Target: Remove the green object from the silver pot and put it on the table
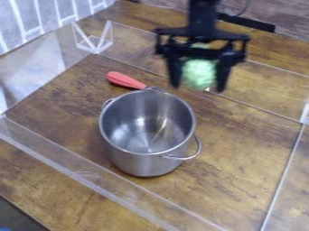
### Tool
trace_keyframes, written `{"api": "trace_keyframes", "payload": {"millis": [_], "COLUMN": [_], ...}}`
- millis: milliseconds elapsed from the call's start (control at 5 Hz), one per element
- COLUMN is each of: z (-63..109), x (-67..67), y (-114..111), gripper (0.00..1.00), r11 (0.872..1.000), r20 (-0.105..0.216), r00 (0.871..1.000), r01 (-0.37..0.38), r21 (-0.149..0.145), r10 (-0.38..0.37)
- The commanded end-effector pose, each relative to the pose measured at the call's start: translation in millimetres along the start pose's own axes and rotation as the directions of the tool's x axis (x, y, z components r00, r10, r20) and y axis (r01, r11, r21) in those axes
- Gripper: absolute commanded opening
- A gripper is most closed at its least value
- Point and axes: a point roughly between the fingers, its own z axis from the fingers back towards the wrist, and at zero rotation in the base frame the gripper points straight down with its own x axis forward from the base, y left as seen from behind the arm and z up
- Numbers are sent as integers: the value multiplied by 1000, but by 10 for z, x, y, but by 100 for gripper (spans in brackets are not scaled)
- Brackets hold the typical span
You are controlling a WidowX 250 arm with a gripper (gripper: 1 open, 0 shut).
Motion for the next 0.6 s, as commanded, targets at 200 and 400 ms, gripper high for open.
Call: {"api": "trace_keyframes", "payload": {"millis": [200,400], "z": [-88,-138], "x": [-2,-5], "y": [-467,-405], "gripper": [0,0], "r11": [990,990], "r20": [42,28], "r00": [989,990], "r01": [141,137], "r21": [-27,-17], "r10": [-140,-137]}}
